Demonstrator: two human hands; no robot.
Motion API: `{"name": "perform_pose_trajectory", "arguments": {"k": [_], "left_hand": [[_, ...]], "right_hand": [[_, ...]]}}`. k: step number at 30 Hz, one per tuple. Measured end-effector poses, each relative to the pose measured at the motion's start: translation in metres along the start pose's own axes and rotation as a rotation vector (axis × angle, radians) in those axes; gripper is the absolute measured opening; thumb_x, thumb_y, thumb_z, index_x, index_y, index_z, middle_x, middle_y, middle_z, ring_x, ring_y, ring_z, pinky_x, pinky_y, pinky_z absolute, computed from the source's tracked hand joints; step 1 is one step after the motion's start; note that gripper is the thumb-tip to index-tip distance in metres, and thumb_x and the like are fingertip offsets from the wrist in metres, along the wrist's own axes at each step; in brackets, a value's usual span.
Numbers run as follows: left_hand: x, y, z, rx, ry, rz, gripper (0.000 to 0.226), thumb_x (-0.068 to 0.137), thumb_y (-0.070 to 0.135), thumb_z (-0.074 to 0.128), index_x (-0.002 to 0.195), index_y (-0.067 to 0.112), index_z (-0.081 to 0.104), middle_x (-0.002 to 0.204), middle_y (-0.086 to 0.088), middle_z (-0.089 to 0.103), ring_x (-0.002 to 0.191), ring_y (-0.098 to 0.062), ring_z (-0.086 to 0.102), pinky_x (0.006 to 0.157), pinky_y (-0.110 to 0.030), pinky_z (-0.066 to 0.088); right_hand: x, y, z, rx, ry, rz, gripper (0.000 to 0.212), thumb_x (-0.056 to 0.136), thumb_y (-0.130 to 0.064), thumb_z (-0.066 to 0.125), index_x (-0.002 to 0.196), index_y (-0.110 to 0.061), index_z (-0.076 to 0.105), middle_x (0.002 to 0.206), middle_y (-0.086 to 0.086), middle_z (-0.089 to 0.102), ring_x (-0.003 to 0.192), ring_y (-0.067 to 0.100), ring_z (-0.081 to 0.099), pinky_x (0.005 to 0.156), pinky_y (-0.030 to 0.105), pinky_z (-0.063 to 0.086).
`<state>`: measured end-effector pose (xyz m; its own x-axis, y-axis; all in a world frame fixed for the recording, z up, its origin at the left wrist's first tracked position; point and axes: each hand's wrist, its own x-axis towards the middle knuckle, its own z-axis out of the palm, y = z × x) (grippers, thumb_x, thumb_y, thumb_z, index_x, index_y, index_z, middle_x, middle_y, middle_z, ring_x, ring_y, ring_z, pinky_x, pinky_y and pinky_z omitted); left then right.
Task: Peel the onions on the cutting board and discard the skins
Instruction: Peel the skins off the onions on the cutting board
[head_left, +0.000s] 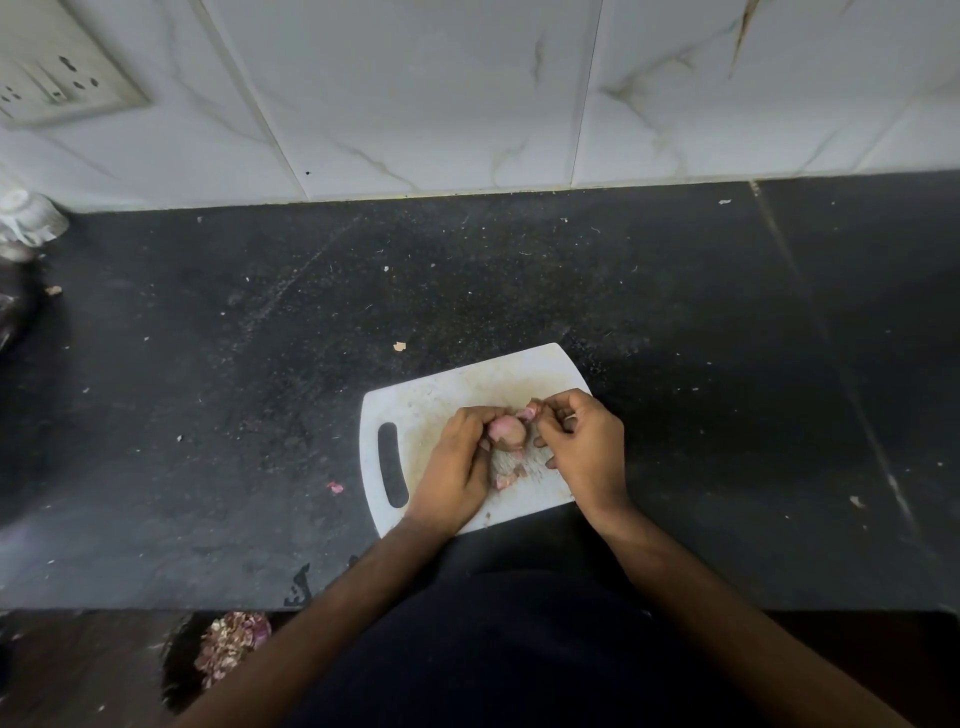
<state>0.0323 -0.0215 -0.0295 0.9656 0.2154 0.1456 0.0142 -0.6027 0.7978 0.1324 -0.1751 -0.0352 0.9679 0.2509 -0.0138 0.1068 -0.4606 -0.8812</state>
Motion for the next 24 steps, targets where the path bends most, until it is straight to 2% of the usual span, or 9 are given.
{"name": "perform_pose_trajectory", "arguments": {"k": [3, 4, 6, 8, 9, 11, 13, 19, 24], "left_hand": [[-0.001, 0.002, -0.001, -0.012, -0.019, 0.012, 0.039, 0.096, 0.008, 0.054, 0.134, 0.017, 0.054, 0.127, 0.004, 0.058, 0.119, -0.01, 0.054, 0.104, -0.023, 0.041], [-0.001, 0.002, -0.001, -0.006, -0.023, 0.01, 0.038, 0.098, 0.011, 0.058, 0.135, 0.017, 0.054, 0.127, 0.005, 0.058, 0.119, -0.01, 0.053, 0.103, -0.021, 0.041], [0.0, 0.001, 0.001, 0.002, -0.015, -0.025, 0.039, 0.098, 0.016, 0.064, 0.135, 0.018, 0.053, 0.125, 0.005, 0.058, 0.116, -0.009, 0.054, 0.1, -0.021, 0.043], [0.0, -0.001, 0.003, -0.002, 0.002, -0.048, 0.038, 0.097, 0.016, 0.065, 0.134, 0.018, 0.054, 0.122, 0.005, 0.059, 0.113, -0.01, 0.055, 0.097, -0.022, 0.045], [0.0, -0.002, 0.003, -0.001, 0.009, -0.046, 0.038, 0.097, 0.014, 0.065, 0.134, 0.018, 0.055, 0.121, 0.005, 0.06, 0.112, -0.01, 0.056, 0.097, -0.022, 0.045], [-0.001, -0.002, 0.003, 0.014, 0.02, -0.028, 0.038, 0.097, 0.012, 0.065, 0.134, 0.017, 0.056, 0.119, 0.005, 0.059, 0.111, -0.01, 0.055, 0.096, -0.023, 0.045], [-0.003, -0.002, 0.004, 0.022, 0.036, -0.033, 0.037, 0.097, 0.013, 0.065, 0.133, 0.016, 0.057, 0.118, 0.004, 0.057, 0.111, -0.011, 0.055, 0.096, -0.024, 0.046], [-0.004, -0.001, 0.005, -0.011, 0.093, -0.079, 0.028, 0.094, 0.023, 0.072, 0.116, 0.025, 0.056, 0.109, 0.008, 0.056, 0.103, -0.011, 0.054, 0.089, -0.023, 0.045], [-0.005, 0.001, 0.005, 0.017, 0.024, -0.053, 0.034, 0.1, 0.022, 0.063, 0.133, 0.026, 0.052, 0.125, 0.016, 0.055, 0.116, -0.004, 0.05, 0.1, -0.021, 0.043]], "right_hand": [[-0.002, 0.002, 0.001, -0.11, 0.001, -0.137, 0.021, 0.091, -0.011, 0.071, 0.111, -0.017, 0.07, 0.104, -0.007, 0.069, 0.088, 0.006, 0.067, 0.075, 0.033, 0.061], [-0.004, 0.001, 0.001, -0.132, -0.004, -0.179, 0.029, 0.093, -0.009, 0.066, 0.12, -0.018, 0.068, 0.113, -0.007, 0.067, 0.095, 0.003, 0.064, 0.084, 0.029, 0.058], [-0.01, -0.004, -0.001, -0.134, -0.018, -0.252, 0.042, 0.095, -0.004, 0.054, 0.132, -0.021, 0.063, 0.123, -0.007, 0.058, 0.106, 0.002, 0.059, 0.09, 0.02, 0.053], [-0.016, -0.007, -0.004, -0.12, -0.034, -0.332, 0.045, 0.095, -0.005, 0.048, 0.133, -0.024, 0.062, 0.124, -0.006, 0.052, 0.108, 0.002, 0.056, 0.087, 0.017, 0.051], [-0.019, -0.006, -0.004, -0.118, -0.049, -0.368, 0.039, 0.097, -0.009, 0.049, 0.13, -0.023, 0.062, 0.122, -0.006, 0.051, 0.104, 0.002, 0.056, 0.084, 0.019, 0.053], [-0.021, -0.004, -0.003, -0.148, -0.104, -0.41, 0.02, 0.101, -0.022, 0.057, 0.12, -0.022, 0.062, 0.114, -0.009, 0.054, 0.093, 0.004, 0.06, 0.074, 0.029, 0.058], [-0.019, -0.002, -0.001, -0.17, -0.151, -0.405, 0.016, 0.098, -0.032, 0.064, 0.112, -0.024, 0.063, 0.107, -0.015, 0.059, 0.088, 0.005, 0.064, 0.07, 0.035, 0.059], [-0.013, 0.001, -0.001, -0.071, -0.148, -0.427, 0.015, 0.095, -0.016, 0.071, 0.109, -0.015, 0.076, 0.1, -0.008, 0.069, 0.091, 0.005, 0.068, 0.08, 0.028, 0.058], [-0.014, 0.005, -0.004, -0.045, -0.134, -0.459, 0.023, 0.091, -0.012, 0.077, 0.113, -0.011, 0.078, 0.101, -0.005, 0.073, 0.093, 0.003, 0.07, 0.083, 0.025, 0.059]]}}
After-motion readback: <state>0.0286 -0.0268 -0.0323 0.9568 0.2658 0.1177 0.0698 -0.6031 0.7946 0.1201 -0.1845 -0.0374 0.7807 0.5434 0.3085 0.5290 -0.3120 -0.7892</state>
